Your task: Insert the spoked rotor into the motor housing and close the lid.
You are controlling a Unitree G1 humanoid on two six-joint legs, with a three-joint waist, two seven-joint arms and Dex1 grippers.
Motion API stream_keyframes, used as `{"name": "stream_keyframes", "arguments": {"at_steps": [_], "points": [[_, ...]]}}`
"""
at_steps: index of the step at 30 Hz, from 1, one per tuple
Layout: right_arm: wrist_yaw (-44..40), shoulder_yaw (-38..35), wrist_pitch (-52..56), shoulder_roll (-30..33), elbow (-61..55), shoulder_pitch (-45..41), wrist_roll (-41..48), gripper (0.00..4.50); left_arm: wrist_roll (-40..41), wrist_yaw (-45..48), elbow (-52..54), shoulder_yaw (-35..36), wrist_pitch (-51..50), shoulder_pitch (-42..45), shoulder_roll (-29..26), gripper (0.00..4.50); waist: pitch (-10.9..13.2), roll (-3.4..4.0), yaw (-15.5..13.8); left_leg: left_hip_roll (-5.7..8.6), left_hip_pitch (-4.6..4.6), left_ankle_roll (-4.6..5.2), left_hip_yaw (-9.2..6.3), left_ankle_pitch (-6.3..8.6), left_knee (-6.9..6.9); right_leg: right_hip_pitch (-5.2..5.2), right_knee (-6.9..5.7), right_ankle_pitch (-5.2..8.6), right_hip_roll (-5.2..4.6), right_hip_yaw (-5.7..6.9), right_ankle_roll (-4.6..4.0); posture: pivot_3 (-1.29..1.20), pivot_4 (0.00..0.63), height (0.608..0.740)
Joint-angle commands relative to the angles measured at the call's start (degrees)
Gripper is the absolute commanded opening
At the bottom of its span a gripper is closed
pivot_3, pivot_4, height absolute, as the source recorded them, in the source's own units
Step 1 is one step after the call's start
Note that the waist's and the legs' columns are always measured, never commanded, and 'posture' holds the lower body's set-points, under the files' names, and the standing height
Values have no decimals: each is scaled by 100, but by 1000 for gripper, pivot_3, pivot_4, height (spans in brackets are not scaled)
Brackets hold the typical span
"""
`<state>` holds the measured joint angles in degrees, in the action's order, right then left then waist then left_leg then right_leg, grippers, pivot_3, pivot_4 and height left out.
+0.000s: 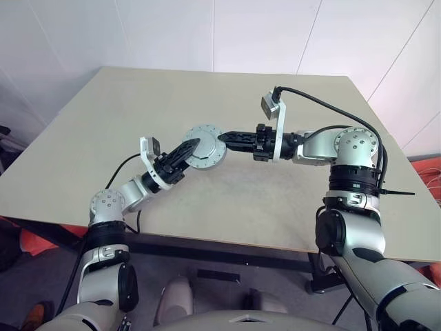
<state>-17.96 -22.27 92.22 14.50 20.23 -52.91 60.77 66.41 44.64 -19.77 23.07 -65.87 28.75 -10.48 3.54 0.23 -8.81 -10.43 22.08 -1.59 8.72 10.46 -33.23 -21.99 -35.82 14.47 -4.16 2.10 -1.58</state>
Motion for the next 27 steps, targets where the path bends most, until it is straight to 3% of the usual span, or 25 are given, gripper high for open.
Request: {"name": "stream_keyframes", "arguments": {"at_steps": [1, 10, 14, 23, 24, 27], "points": [[-146, 3, -112, 73, -456, -84, 48, 1115, 62, -31, 102, 129, 213, 148, -29, 2142, 0, 0, -1, 0, 0, 0, 0, 0, 0, 0, 0, 0, 0, 0, 0, 0, 0, 740], [-1154, 1080, -1805, 832, -1015, 385, -1028, 1115, 336, -282, 96, 560, 521, 102, -154, 2134, 0, -2, 5, 1, -2, 0, -5, 0, -6, 9, 0, -2, 0, 3, 4, 0, 0, 740], [-1242, 841, -1465, 822, -738, 306, -680, 1115, 439, -226, 174, 524, 434, 14, -234, 2127, 0, -2, 8, 3, -4, 0, -6, 0, -10, 14, 0, -4, 0, 3, 7, 0, 0, 740], [-1327, 734, -1135, 738, -917, 208, -457, 4293, 354, -122, 248, 334, 375, -42, -252, 2119, 0, -2, 9, 3, -13, 1, -7, 0, -11, 27, 0, -5, 0, 4, 7, 0, 0, 740], [-1357, 755, -1150, 751, -945, 206, -496, 4498, 369, -150, 232, 368, 412, -28, -231, 2119, 0, -2, 3, 4, -13, 1, -7, 0, -13, 30, 1, -5, 0, 4, 7, 0, 0, 740], [-1544, 1046, -1536, 1007, -1153, 306, -851, 4500, 403, -307, 61, 665, 737, 101, -257, 2119, 1, -4, -1, 4, -9, 3, -8, -1, -21, 34, 3, -5, -1, 5, 9, 0, 0, 740]]}}
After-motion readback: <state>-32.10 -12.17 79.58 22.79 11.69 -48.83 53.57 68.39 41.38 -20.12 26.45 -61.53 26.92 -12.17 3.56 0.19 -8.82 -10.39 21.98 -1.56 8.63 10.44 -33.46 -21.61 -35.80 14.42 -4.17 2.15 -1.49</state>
